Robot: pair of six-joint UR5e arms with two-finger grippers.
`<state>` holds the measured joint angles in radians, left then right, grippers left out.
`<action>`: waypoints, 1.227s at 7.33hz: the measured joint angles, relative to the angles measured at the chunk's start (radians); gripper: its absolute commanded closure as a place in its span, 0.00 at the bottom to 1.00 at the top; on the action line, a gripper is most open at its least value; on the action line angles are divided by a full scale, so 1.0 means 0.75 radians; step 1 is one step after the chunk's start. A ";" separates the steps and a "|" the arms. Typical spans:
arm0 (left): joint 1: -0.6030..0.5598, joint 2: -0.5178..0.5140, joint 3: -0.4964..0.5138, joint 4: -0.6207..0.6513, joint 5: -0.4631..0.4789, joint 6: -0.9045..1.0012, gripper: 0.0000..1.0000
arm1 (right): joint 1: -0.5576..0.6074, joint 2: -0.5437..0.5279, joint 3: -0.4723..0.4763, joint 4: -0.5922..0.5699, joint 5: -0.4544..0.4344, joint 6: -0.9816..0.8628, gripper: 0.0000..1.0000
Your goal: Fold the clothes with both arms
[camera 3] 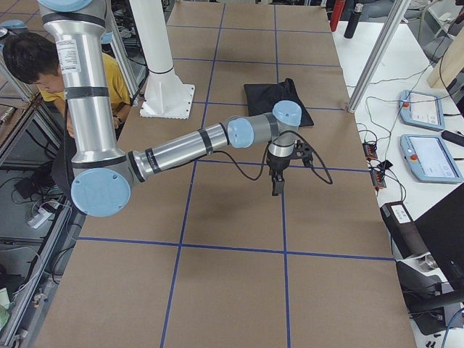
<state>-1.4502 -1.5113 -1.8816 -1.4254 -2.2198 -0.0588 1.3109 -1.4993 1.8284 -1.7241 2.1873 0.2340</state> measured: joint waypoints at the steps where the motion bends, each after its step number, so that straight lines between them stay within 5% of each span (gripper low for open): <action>1: -0.070 0.037 0.003 0.003 -0.001 0.098 0.00 | 0.082 -0.086 -0.002 -0.004 0.017 -0.104 0.00; 4: -0.131 0.056 -0.013 0.005 0.016 0.142 0.00 | 0.212 -0.239 -0.013 0.001 0.103 -0.231 0.00; 9: -0.130 0.054 -0.028 -0.001 0.023 0.143 0.00 | 0.221 -0.246 -0.016 0.006 0.116 -0.225 0.00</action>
<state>-1.5473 -1.4711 -1.9024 -1.4264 -2.2028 0.0482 1.4765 -1.6838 1.8163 -1.7192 2.2741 0.0655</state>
